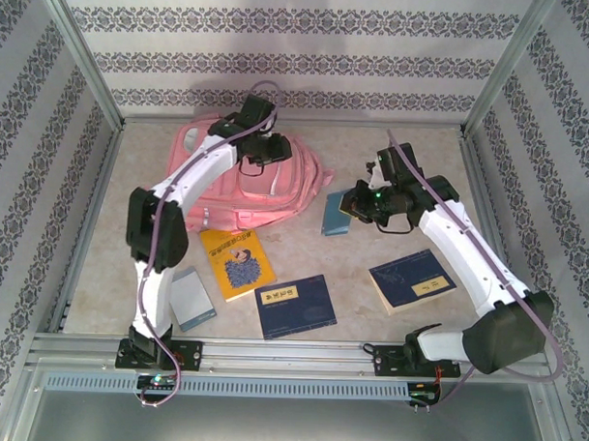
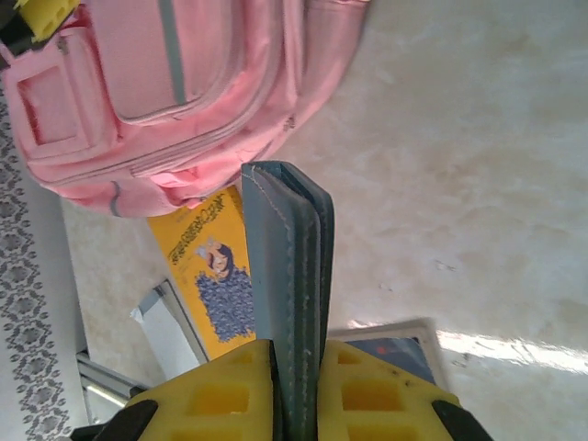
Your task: Pack the student bag
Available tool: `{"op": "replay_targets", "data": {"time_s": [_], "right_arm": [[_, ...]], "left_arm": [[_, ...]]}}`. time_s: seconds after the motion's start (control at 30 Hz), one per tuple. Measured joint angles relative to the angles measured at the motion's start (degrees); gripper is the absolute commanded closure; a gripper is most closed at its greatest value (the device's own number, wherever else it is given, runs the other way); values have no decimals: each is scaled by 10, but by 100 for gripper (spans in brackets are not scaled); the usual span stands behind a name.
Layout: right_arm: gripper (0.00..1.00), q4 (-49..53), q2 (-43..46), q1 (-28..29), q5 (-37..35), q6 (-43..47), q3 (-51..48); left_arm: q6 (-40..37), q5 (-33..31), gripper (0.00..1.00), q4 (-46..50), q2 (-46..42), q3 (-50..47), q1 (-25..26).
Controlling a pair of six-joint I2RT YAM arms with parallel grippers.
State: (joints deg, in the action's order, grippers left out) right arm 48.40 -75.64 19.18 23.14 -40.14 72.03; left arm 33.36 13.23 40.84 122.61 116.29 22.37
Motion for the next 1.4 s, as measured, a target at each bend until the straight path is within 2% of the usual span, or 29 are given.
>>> {"op": "replay_targets", "data": {"time_s": [0.2, 0.5, 0.8, 0.87, 1.13, 1.4], "right_arm": [[98, 25, 21, -11, -12, 14, -25], [97, 28, 24, -11, -13, 14, -42], [96, 21, 17, -11, -12, 14, -44], [96, 19, 16, -11, -11, 14, -47], [96, 13, 10, -11, -8, 14, -63], [98, 8, -12, -15, -9, 16, -60]], "left_arm": [[-20, -23, 69, 43, 83, 84, 0], [-32, -45, 69, 67, 94, 87, -8], [-31, -30, 67, 65, 92, 57, -10], [-31, -23, 69, 62, 92, 50, -10], [-21, 13, 99, 42, 92, 47, -10], [-36, 17, 100, 57, 92, 73, -10]]}}
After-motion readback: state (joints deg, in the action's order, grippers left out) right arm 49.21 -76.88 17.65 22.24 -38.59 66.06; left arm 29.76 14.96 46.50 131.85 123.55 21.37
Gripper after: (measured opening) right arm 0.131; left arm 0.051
